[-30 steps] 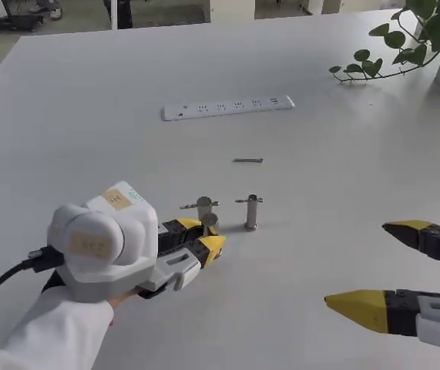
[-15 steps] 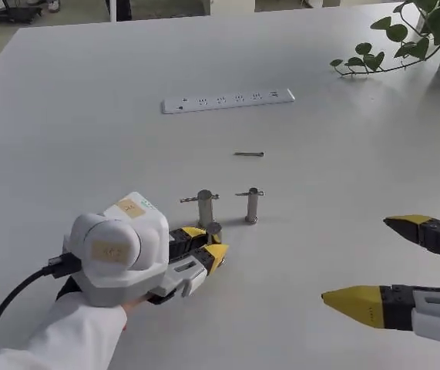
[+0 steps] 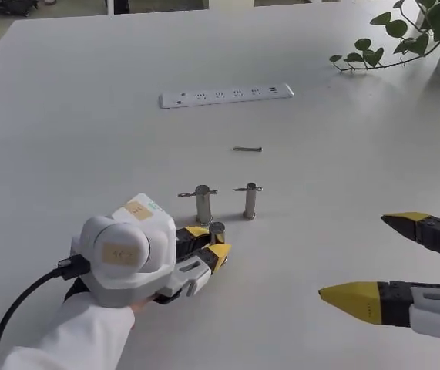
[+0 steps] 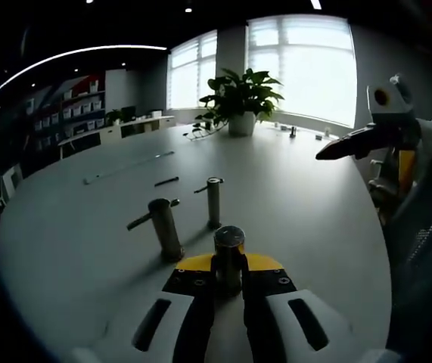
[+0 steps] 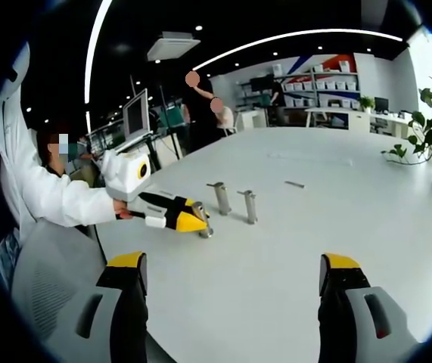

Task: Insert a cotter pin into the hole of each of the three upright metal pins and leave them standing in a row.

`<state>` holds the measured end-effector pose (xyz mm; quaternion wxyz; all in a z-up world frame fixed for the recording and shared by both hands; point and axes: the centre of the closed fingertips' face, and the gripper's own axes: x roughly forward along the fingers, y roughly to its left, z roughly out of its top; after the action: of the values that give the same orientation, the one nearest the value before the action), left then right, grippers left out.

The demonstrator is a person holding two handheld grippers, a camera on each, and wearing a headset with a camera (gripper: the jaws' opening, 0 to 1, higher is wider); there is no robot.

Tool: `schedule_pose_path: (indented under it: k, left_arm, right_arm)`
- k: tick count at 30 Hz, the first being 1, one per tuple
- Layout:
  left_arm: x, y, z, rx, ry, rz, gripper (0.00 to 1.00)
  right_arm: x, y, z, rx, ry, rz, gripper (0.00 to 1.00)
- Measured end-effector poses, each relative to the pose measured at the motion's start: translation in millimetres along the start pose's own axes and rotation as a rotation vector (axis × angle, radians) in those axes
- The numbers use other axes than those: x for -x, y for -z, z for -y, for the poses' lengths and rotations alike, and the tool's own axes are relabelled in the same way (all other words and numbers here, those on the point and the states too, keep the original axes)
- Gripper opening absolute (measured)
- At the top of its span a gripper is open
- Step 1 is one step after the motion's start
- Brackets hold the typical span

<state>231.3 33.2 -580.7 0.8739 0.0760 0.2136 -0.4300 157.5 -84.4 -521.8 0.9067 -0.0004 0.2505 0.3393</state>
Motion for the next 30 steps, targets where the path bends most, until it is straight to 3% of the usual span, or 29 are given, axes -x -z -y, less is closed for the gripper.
schedule_pose_path:
  k: [4,10,12,19,27,30]
  left_arm:
    - [1.2,1.3,1.3,-0.018,0.008,0.012,0.11]
    - [1.4,1.5,0.5,0.002,0.003,0.022,0.11]
    - [1.3,1.6,0.6,-0.002,0.004,0.02,0.12]
    - [4.8,0.3,0.5,0.044,0.014,0.031,0.13]
    - [25.9,-9.9,12.2,0.056,0.096,0.036,0.41]
    - [35.4,-8.8,22.7,0.082,0.17,0.022,0.55]
  right_arm:
    - [-0.9,0.6,-1.5,0.0,-0.006,-0.003,0.93]
    - [-1.7,0.6,-3.0,0.0,-0.013,-0.004,0.91]
    - [-1.6,-1.5,1.6,0.017,0.017,0.008,0.94]
    - [0.0,-4.6,4.9,0.016,0.026,0.025,0.94]
    - [-0.6,-3.1,3.3,0.017,0.017,0.011,0.94]
    - [-0.6,-4.2,3.4,0.012,0.013,0.008,0.94]
